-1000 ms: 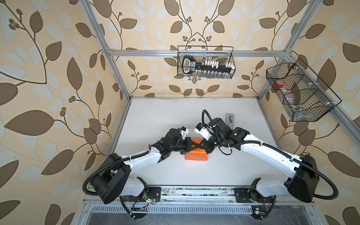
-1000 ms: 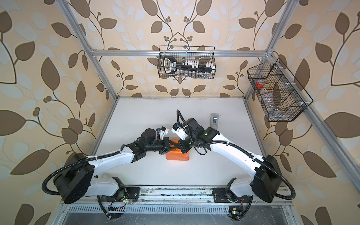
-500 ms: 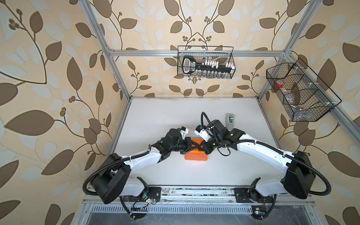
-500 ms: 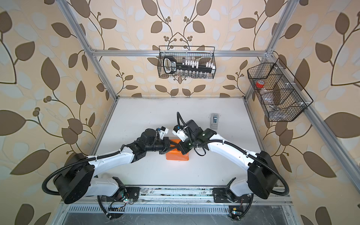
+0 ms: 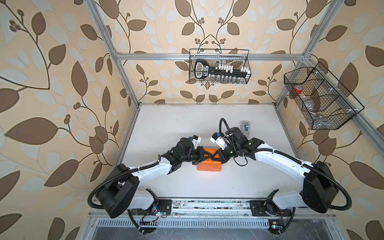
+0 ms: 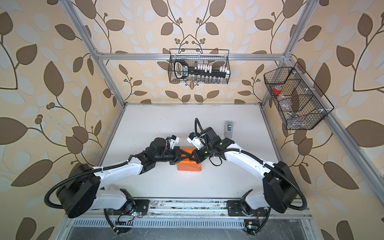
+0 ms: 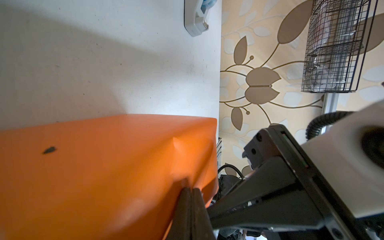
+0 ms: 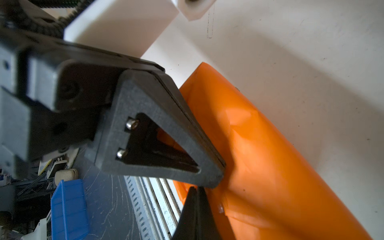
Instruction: Wrap the gift box in paper
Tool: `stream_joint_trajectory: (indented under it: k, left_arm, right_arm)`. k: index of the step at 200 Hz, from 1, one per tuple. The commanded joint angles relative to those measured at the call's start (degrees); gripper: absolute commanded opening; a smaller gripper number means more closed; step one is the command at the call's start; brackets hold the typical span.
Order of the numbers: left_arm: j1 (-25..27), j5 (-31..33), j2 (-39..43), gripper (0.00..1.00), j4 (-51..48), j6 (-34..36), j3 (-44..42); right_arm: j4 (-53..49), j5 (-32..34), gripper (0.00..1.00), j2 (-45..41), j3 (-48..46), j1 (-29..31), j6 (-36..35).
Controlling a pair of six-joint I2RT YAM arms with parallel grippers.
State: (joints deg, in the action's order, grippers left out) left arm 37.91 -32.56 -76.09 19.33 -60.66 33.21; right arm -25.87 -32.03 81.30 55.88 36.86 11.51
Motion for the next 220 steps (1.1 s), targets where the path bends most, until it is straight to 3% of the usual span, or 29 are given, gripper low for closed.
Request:
stream_joint_trajectory:
  k: [1,82,220]
  left_arm:
    - [0.7,1.9,-1.8,0.0,-14.5,0.3,-4.0]
    - [0.8,2.0,-1.7,0.0,-14.7,0.4,-3.9]
    - [0.7,2.1,-1.1,0.0,-15.2,0.4,-3.9]
  right_arm:
    - [0.7,-0.5,0.0,-0.2,-1.6,0.0,0.4]
    - [-0.4,-1.3,0.0,-6.6,0.7,-0.6,2.0]
    - [-0.2,0.4,0.0,-1.2,-0.7,-1.3,0.3]
